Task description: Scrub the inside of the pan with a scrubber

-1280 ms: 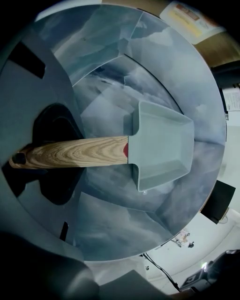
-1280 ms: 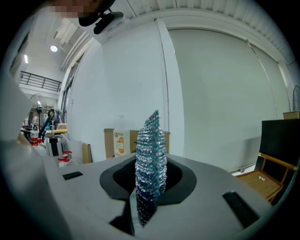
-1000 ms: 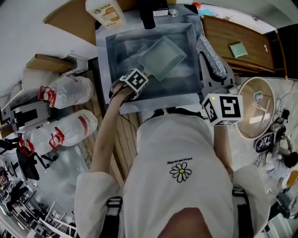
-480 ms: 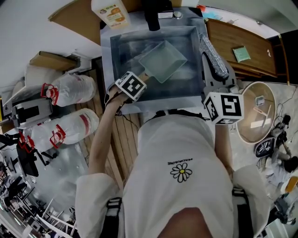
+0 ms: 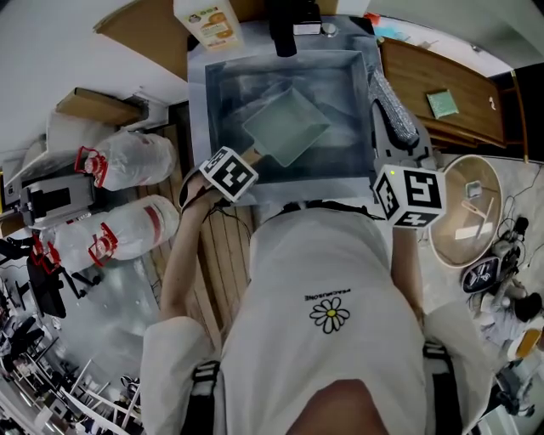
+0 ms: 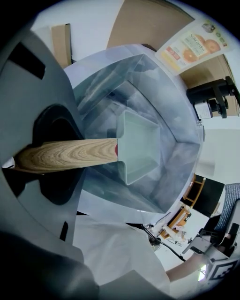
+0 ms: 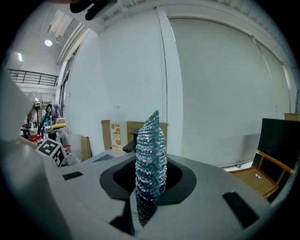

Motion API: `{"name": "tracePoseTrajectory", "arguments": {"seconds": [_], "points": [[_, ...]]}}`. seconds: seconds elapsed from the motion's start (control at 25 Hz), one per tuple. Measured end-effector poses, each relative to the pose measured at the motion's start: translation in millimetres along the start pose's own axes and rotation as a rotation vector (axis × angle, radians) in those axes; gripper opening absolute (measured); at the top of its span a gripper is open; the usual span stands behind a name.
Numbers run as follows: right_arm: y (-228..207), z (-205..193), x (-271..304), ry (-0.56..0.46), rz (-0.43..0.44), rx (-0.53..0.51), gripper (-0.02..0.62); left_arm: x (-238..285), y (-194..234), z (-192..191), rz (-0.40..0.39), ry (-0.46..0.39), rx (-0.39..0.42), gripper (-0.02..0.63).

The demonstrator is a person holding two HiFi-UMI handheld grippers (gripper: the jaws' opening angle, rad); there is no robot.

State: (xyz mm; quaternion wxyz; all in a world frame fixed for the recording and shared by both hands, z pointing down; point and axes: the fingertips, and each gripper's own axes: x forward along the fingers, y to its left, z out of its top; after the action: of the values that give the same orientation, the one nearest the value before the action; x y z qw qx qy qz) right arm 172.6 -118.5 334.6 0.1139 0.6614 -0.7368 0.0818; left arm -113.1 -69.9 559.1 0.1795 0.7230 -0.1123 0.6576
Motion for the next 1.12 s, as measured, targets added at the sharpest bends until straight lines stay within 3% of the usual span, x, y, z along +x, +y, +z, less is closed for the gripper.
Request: {"name": "tracePoseTrajectory", "arguments": {"seconds": [0.28,0.48,0.68,0.88,1.12], "points": [[4.8,-4.1,3.7,0.031,0.028,-0.017,0.063,4.9,-3.4,-6.9,-0.003,-0.016,-0.027,0.114],[13.9,-8.1,20.4,0.103,0.111,-0.045,0.063,7.0,-0.9,-8.5,0.001,-0.016,-0.029,0.114],[29.0,-43.5,55.1,0.322,0.275,-0.078,0.063,9.3,2.0,-12.5,0.01,-0.007,-0.033,0.114],[61.1,-106.5,91.1,0.631,0.47,-0.073,0.063,8.7,4.6,-14.6,0.013,-0.013,-0.029,0.114],[85.1,-184.5,114.3,0.948,0.548,-0.118,0.063,10.2,5.2,-14.1,0.021,-0.015,-0.021,0.114]]}}
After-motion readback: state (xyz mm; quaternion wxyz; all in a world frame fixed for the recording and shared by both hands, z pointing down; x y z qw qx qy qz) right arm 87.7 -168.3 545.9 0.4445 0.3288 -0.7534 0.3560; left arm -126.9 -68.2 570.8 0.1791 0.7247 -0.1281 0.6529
